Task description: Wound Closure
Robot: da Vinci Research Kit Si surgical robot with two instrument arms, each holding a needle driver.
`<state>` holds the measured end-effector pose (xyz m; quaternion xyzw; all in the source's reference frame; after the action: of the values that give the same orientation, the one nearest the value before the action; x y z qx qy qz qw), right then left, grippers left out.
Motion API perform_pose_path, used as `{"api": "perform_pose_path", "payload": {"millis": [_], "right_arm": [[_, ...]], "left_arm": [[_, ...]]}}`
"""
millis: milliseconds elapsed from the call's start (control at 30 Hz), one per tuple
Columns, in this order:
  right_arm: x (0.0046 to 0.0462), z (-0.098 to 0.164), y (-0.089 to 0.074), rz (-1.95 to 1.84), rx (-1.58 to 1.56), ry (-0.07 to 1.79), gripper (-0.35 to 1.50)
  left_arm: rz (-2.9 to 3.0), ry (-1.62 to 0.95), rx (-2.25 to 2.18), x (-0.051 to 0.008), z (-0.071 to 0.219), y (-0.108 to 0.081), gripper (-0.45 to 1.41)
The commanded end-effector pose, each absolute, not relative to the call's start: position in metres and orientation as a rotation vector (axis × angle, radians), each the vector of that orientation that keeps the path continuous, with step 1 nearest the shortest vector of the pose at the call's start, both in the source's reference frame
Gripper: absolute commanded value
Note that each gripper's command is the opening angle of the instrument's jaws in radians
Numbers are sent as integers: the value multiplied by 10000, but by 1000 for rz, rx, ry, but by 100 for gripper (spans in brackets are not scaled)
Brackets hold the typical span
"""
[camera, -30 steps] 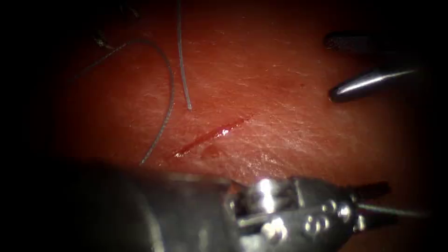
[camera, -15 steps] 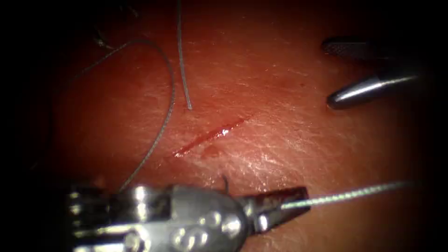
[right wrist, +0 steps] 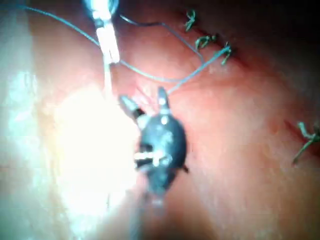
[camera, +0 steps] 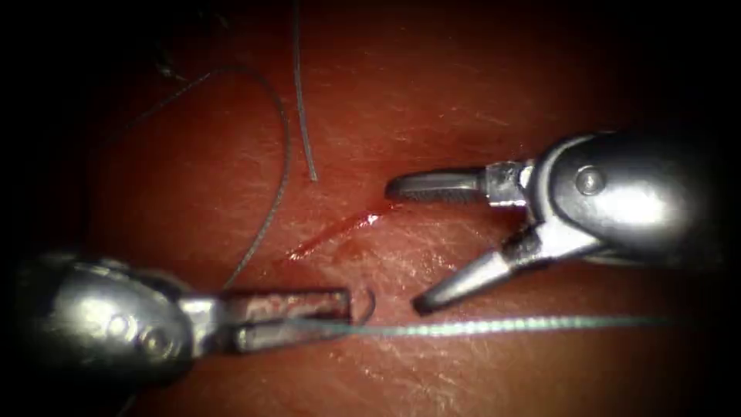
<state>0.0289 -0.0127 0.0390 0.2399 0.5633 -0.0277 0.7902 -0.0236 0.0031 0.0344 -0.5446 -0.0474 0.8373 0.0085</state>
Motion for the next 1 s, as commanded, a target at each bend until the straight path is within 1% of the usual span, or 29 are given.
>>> {"api": "perform_pose_path", "payload": {"millis": [33, 133, 400, 533, 667, 700, 733, 767, 800, 833, 933, 1000], "right_arm": [[309, 394, -143, -74, 517, 1217, 91], [321, 406, -159, -105, 518, 1190, 91], [334, 418, -170, -78, 538, 1169, 93], [345, 424, -173, -57, 534, 1160, 86], [350, 421, -171, -41, 531, 1175, 84], [351, 420, -171, -40, 531, 1178, 81], [351, 420, -171, -39, 531, 1178, 72], [352, 420, -171, -39, 531, 1178, 54], [352, 420, -171, -39, 531, 1178, 2], [352, 421, -171, -37, 528, 1181, -35], [350, 423, -167, 91, 523, 1172, -35], [347, 422, -166, 98, 527, 1168, -35]], "left_arm": [[2612, -159, -1724, -242, 351, 26, -45], [2589, -158, -1773, -242, 350, 27, -45], [2575, -160, -1811, -240, 352, 29, -45], [2575, -158, -1809, -240, 351, 28, -45], [2580, -149, -1811, -240, 351, 28, -45], [2581, -149, -1811, -240, 352, 28, -45], [2581, -149, -1811, -239, 352, 28, -45], [2577, -151, -1806, -239, 352, 28, -45], [2577, -152, -1806, -239, 352, 28, -45], [2577, -152, -1806, -238, 352, 28, -45], [2578, -149, -1804, -237, 352, 27, -45], [2574, -155, -1802, -237, 352, 27, -45]]}}
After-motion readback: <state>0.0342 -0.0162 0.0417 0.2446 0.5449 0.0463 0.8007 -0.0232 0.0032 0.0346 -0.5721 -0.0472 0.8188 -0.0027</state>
